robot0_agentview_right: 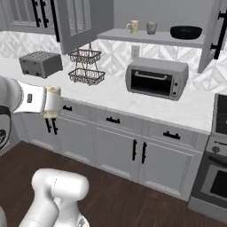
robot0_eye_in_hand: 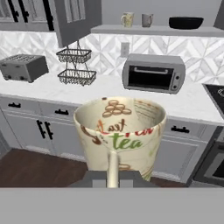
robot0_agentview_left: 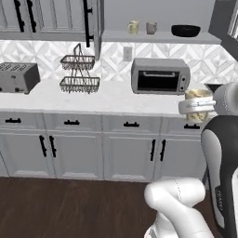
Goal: Gather all objects into one cabinet and sort the glasses and bowls to opposite sides.
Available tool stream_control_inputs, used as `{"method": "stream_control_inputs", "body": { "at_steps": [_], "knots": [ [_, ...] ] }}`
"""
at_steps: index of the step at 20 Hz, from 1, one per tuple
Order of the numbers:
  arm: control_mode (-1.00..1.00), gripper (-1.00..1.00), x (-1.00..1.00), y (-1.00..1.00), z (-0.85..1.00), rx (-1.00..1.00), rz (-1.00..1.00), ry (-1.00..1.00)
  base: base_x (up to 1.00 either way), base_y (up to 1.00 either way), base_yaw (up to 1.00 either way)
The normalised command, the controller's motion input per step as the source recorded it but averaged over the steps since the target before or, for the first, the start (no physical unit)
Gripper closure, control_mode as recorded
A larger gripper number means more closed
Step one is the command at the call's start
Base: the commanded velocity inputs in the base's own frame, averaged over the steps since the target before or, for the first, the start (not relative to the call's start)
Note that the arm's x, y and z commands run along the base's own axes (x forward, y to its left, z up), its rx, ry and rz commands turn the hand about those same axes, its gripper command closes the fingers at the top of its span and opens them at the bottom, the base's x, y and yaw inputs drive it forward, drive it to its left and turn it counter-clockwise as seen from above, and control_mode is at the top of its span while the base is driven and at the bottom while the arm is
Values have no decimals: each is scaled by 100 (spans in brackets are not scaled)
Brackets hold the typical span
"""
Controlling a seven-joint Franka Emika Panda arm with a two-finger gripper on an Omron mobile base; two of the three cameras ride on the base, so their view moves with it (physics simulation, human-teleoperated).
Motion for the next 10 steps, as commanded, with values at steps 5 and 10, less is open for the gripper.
{"method": "stream_control_inputs", "body": {
  "at_steps": [5,10],
  "knots": [
    [100,100,0,0,0,0,0,0,63,53,-61],
    [100,100,0,0,0,0,0,0,56,37,-44]
  ]
}}
